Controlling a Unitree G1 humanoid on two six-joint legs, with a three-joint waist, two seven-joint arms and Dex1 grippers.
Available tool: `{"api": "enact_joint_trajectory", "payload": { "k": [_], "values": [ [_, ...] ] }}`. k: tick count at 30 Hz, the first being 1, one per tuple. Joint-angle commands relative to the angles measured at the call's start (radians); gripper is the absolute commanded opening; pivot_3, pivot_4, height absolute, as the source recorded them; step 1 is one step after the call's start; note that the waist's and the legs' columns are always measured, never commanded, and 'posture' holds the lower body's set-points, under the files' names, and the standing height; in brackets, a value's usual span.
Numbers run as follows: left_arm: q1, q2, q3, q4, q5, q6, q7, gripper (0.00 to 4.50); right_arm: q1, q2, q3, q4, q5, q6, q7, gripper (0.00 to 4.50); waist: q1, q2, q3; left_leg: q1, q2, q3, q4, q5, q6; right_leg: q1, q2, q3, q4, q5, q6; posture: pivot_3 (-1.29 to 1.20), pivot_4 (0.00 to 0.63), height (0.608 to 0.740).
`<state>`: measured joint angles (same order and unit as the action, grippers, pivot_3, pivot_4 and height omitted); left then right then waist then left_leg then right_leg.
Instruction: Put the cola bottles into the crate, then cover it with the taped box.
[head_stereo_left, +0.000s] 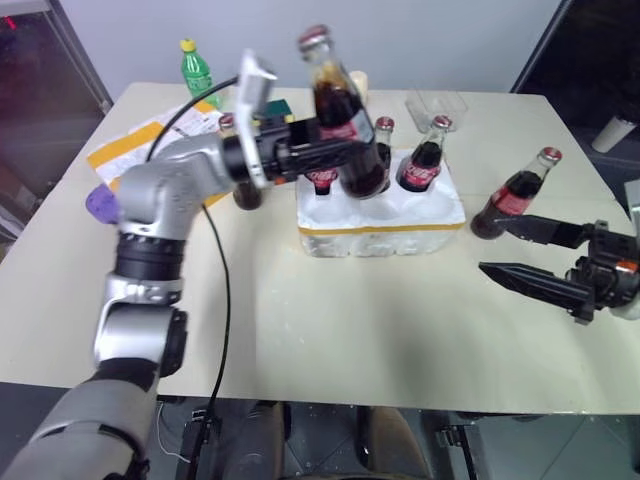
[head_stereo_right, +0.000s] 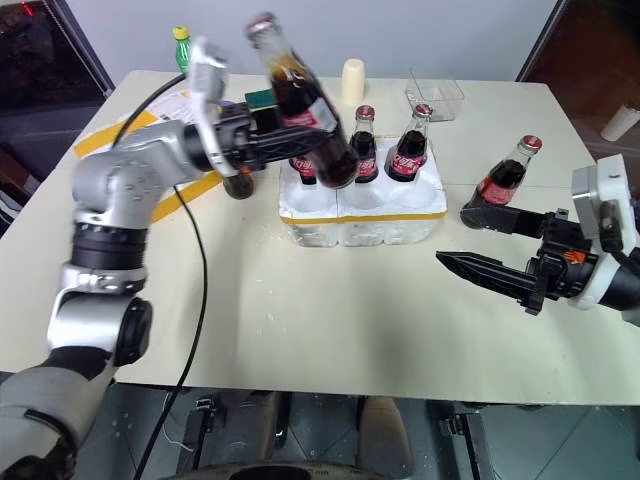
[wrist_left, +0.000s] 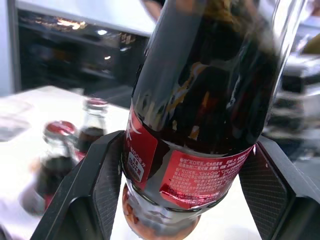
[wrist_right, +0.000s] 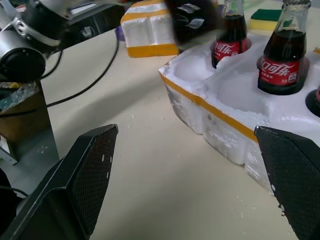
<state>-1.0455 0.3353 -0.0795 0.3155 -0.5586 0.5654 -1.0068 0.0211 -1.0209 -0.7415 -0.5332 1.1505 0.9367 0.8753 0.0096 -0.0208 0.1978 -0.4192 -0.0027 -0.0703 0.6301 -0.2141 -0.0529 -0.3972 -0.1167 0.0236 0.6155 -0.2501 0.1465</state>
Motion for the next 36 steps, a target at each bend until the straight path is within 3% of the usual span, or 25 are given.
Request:
{"api": "enact_joint_trajectory", "payload": {
  "k": [1, 8, 16, 19, 20, 22, 24, 29, 33, 36],
  "values": [
    [-0.044, -0.048, -0.042, 0.089, 0.103, -0.168, -0.031, 2.77, 0.02, 0.014, -0.063, -0.04, 0.034, -0.006, -0.028, 4.5, -0.002, 0.0, 0.0, -0.001, 0.0, 0.0, -0.001, 0.0, 0.0, -0.002, 0.0, 0.0, 0.0, 0.0, 0.0, 0.0, 0.15, 0.739],
    [-0.05, -0.091, -0.094, 0.21, 0.224, -0.287, -0.073, 2.77, 0.078, 0.027, -0.096, -0.058, 0.036, -0.011, -0.063, 4.5, 0.0, 0.0, 0.0, -0.007, 0.0, 0.0, 0.0, 0.0, 0.001, -0.011, 0.0, 0.0, 0.007, 0.0, 0.001, 0.0, 0.15, 0.739],
    [-0.032, -0.165, -0.153, 0.332, 0.38, -0.348, 0.024, 2.77, 0.071, 0.022, -0.045, -0.056, -0.001, -0.047, -0.083, 4.5, 0.0, 0.0, 0.0, -0.007, 0.0, 0.0, 0.003, 0.0, 0.0, -0.008, 0.0, 0.0, 0.007, 0.0, 0.001, 0.0, 0.15, 0.739],
    [-0.031, -0.182, -0.141, 0.349, 0.397, -0.338, 0.051, 4.23, 0.054, 0.002, 0.023, -0.054, -0.097, -0.099, -0.081, 4.5, 0.002, 0.001, 0.0, -0.006, 0.0, -0.001, 0.002, 0.0, 0.0, -0.008, 0.0, 0.0, 0.007, 0.0, 0.002, 0.0, 0.15, 0.739],
    [-0.027, -0.181, -0.137, 0.341, 0.398, -0.336, 0.051, 4.47, 0.042, -0.001, 0.045, -0.049, -0.122, -0.114, -0.084, 4.5, 0.002, 0.001, 0.0, -0.006, 0.0, -0.001, 0.003, 0.0, 0.0, -0.008, 0.0, 0.0, 0.008, 0.0, 0.002, 0.0, 0.15, 0.739],
    [-0.017, -0.175, -0.132, 0.318, 0.399, -0.328, 0.054, 4.47, 0.015, 0.001, 0.07, -0.035, -0.141, -0.127, -0.089, 4.5, 0.002, 0.001, 0.0, -0.006, 0.0, -0.001, 0.003, 0.0, 0.0, -0.008, 0.0, 0.0, 0.008, 0.0, 0.002, 0.0, 0.15, 0.739],
    [0.016, -0.136, -0.095, 0.217, 0.37, -0.278, 0.059, 4.47, -0.046, 0.005, 0.112, -0.012, -0.16, -0.143, -0.111, 4.5, -0.002, 0.001, 0.0, -0.006, 0.0, -0.001, 0.003, 0.0, 0.0, -0.008, 0.0, 0.0, 0.008, 0.0, 0.002, 0.0, 0.15, 0.739],
    [0.175, 0.021, 0.049, -0.232, 0.211, -0.04, 0.071, 4.47, -0.11, 0.017, 0.174, 0.007, -0.188, -0.154, -0.115, 4.5, -0.024, 0.001, 0.0, -0.006, 0.0, -0.002, 0.001, 0.0, 0.0, -0.011, 0.0, 0.0, 0.014, 0.0, 0.002, 0.0, 0.15, 0.739],
    [0.315, 0.124, 0.207, -0.527, 0.16, 0.135, 0.235, 4.47, -0.123, 0.027, 0.205, 0.018, -0.199, -0.159, -0.109, 4.5, -0.022, 0.002, 0.0, -0.005, 0.0, -0.003, 0.001, 0.0, 0.0, -0.011, 0.001, 0.0, 0.015, -0.001, 0.001, 0.0, 0.15, 0.739],
    [0.381, 0.145, 0.272, -0.628, 0.165, 0.217, 0.359, 4.47, -0.133, 0.031, 0.217, 0.027, -0.202, -0.161, -0.104, 4.5, -0.015, 0.002, 0.0, -0.003, 0.0, -0.003, 0.003, 0.0, 0.0, -0.006, 0.0, 0.0, 0.014, -0.001, 0.002, 0.0, 0.15, 0.739]
  ]
}}
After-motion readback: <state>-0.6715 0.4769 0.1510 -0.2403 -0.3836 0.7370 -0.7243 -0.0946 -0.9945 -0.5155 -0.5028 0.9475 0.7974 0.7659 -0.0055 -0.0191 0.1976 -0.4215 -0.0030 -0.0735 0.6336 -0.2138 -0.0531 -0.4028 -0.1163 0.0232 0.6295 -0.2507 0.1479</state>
